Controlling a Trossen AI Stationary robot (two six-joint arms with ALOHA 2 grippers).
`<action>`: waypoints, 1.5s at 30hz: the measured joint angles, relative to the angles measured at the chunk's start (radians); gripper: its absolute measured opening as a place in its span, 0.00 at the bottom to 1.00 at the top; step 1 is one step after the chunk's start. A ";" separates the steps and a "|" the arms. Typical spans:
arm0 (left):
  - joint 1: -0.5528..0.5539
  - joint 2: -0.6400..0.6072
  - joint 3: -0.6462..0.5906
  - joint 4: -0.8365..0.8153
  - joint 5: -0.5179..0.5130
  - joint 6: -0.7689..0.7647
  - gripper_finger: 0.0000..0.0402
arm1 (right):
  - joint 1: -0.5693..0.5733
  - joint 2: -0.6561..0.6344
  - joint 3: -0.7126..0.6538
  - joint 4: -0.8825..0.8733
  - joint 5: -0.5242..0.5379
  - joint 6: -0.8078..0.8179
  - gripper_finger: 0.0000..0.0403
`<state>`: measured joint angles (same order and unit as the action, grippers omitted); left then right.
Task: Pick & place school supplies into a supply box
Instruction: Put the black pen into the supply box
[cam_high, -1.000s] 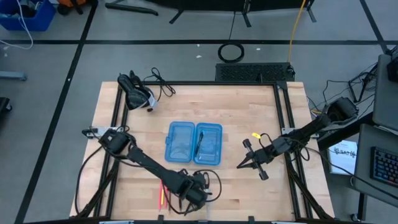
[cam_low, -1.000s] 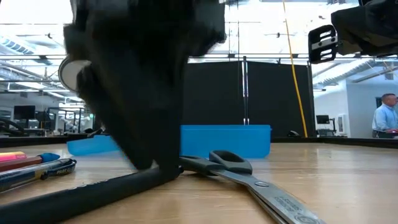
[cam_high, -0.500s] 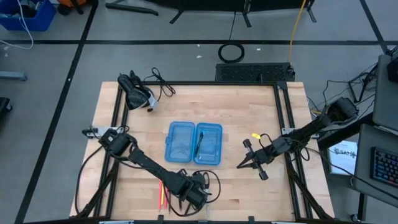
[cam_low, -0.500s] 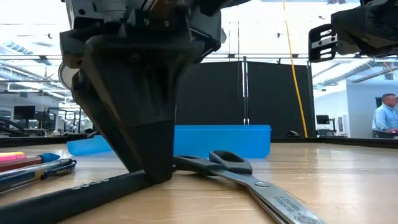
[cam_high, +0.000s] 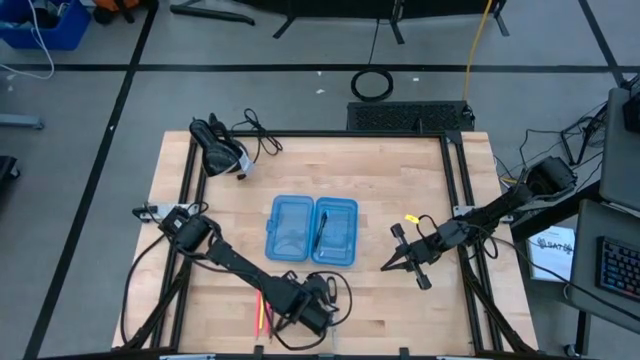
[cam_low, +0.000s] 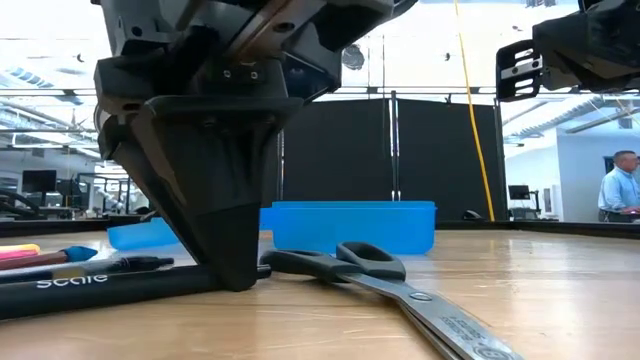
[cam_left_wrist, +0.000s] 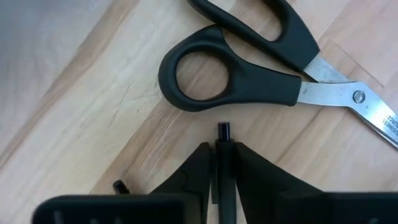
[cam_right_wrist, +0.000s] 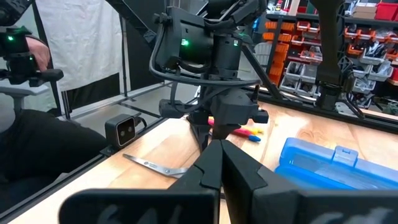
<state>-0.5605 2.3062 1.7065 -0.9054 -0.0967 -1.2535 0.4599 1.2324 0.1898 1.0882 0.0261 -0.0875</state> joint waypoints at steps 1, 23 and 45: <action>-0.003 0.000 0.000 0.000 -0.006 -0.002 0.13 | 0.000 0.000 0.000 0.000 0.000 0.000 0.00; -0.011 0.025 0.212 -0.134 -0.089 0.172 0.11 | 0.000 0.000 0.001 -0.001 -0.001 0.000 0.00; 0.073 -0.128 0.248 -0.194 -0.214 0.209 0.11 | 0.000 0.000 0.002 -0.017 -0.003 0.023 0.00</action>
<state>-0.4880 2.1781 1.9545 -1.0991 -0.3103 -1.0440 0.4599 1.2327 0.1913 1.0712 0.0231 -0.0641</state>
